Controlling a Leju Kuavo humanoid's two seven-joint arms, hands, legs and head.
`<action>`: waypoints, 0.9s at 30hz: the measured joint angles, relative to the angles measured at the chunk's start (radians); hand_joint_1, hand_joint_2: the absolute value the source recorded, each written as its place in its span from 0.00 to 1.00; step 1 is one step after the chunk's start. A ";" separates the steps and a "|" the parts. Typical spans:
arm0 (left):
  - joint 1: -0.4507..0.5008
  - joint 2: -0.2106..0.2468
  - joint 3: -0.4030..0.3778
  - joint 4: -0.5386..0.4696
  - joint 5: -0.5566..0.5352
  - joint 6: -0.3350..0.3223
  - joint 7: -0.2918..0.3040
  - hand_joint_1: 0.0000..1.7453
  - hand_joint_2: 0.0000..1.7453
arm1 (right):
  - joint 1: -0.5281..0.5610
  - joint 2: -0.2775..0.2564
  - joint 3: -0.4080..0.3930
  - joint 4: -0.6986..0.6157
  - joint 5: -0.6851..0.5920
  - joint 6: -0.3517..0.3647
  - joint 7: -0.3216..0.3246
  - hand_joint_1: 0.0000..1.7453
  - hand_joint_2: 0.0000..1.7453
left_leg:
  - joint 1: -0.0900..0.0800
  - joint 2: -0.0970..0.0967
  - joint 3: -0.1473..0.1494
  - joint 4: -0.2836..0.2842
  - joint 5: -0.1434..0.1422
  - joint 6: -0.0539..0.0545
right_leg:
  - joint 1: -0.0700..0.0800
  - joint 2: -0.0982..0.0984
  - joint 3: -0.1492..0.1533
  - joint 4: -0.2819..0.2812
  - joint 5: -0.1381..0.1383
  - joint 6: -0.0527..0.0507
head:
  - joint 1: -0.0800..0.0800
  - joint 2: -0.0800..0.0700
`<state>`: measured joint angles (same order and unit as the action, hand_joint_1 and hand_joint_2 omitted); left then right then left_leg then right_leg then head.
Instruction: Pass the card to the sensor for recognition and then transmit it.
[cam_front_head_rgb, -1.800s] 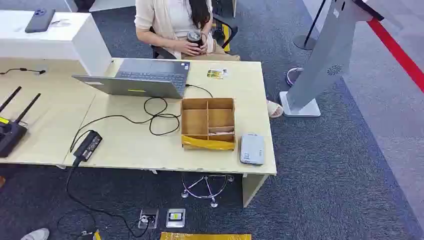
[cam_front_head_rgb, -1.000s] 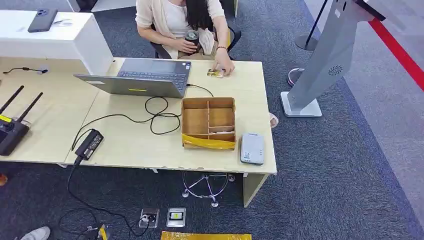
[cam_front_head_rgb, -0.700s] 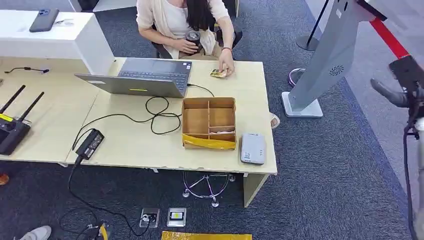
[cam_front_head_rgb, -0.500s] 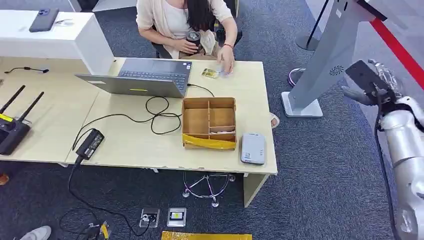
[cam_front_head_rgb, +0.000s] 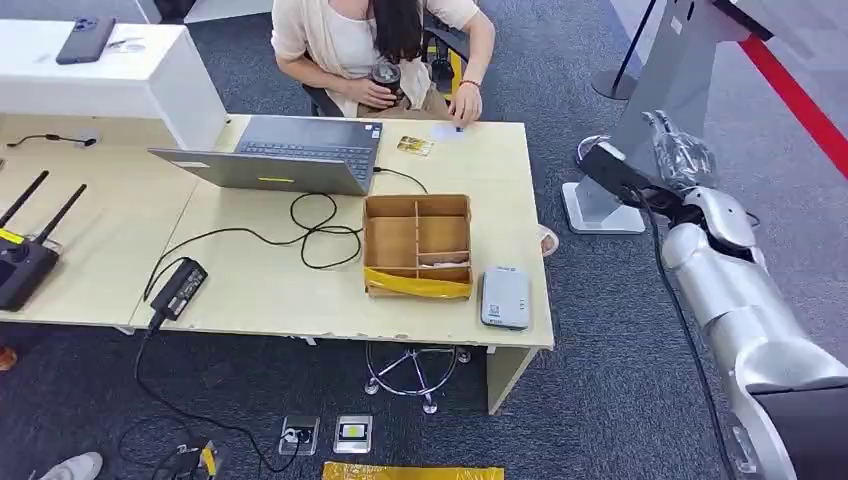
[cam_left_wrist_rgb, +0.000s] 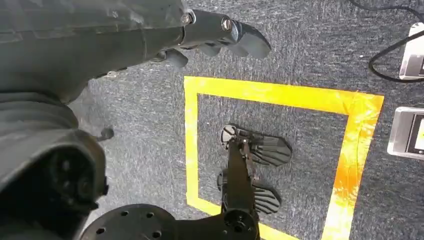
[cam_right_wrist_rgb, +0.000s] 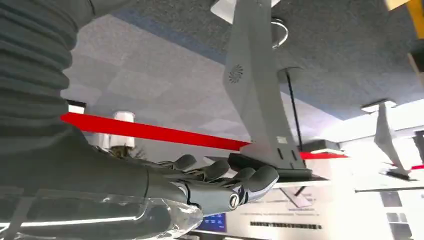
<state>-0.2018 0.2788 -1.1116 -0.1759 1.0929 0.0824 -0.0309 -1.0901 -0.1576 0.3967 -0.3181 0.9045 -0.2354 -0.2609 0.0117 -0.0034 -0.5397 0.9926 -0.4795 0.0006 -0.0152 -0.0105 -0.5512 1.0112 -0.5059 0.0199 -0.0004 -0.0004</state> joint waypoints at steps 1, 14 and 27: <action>0.000 0.001 -0.002 0.000 0.000 0.000 0.000 0.00 0.00 | 0.000 0.009 0.008 0.000 0.003 -0.001 0.002 0.00 1.00 | 0.000 0.000 0.000 0.000 0.000 0.000 | 0.000 0.000 0.000 0.000 0.000 0.000 | 0.000 0.000; 0.000 0.005 -0.015 0.000 0.000 0.000 0.008 0.00 0.00 | 0.000 0.094 0.059 0.000 -0.017 -0.001 0.000 0.00 1.00 | 0.000 0.000 -0.001 0.000 0.000 0.000 | 0.000 0.000 -0.001 0.000 0.000 0.000 | 0.000 0.000; -0.006 0.005 -0.022 0.000 -0.011 -0.001 0.008 0.00 0.00 | 0.004 0.126 0.071 0.000 -0.030 0.001 -0.003 0.00 1.00 | 0.000 0.000 -0.002 0.000 0.000 0.000 | 0.000 0.001 -0.003 0.000 0.000 0.000 | 0.000 0.000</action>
<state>-0.2074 0.2834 -1.1334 -0.1759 1.0822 0.0816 -0.0233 -1.0866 -0.0317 0.4673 -0.3181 0.8743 -0.2346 -0.2644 0.0116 -0.0033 -0.5417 0.9927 -0.4794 0.0005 -0.0153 -0.0099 -0.5541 1.0112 -0.5060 0.0197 -0.0004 0.0000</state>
